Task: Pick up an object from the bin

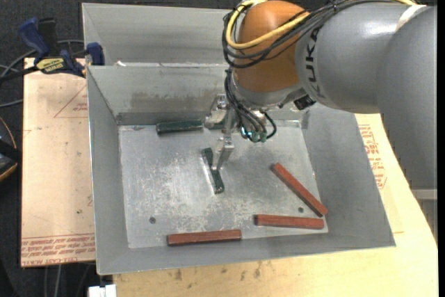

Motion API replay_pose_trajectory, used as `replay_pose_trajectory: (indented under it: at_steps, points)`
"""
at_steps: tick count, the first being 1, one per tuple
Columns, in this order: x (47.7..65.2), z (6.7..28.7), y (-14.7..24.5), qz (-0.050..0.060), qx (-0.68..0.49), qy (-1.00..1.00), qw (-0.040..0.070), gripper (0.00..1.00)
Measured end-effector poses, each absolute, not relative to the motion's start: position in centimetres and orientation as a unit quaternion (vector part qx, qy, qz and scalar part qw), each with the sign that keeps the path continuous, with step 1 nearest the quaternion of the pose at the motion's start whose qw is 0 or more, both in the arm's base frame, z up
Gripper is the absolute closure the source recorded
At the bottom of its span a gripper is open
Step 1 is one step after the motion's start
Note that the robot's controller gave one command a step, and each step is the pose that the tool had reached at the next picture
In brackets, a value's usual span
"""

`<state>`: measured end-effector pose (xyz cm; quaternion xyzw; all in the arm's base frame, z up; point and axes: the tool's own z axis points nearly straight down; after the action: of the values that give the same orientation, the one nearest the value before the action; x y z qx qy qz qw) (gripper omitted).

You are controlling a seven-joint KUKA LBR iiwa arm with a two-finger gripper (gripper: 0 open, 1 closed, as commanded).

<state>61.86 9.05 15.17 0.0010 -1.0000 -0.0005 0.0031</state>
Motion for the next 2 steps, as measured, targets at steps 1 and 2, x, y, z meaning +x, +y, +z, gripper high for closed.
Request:
replay_pose_trajectory:
  at_steps: [1, 2]
  points:
    - [62.1, 15.6, 9.0, -0.001, 0.000, -1.000, -0.001, 0.00]
    - [63.4, 8.4, 6.7, -0.004, 0.007, -1.000, -0.016, 1.00]
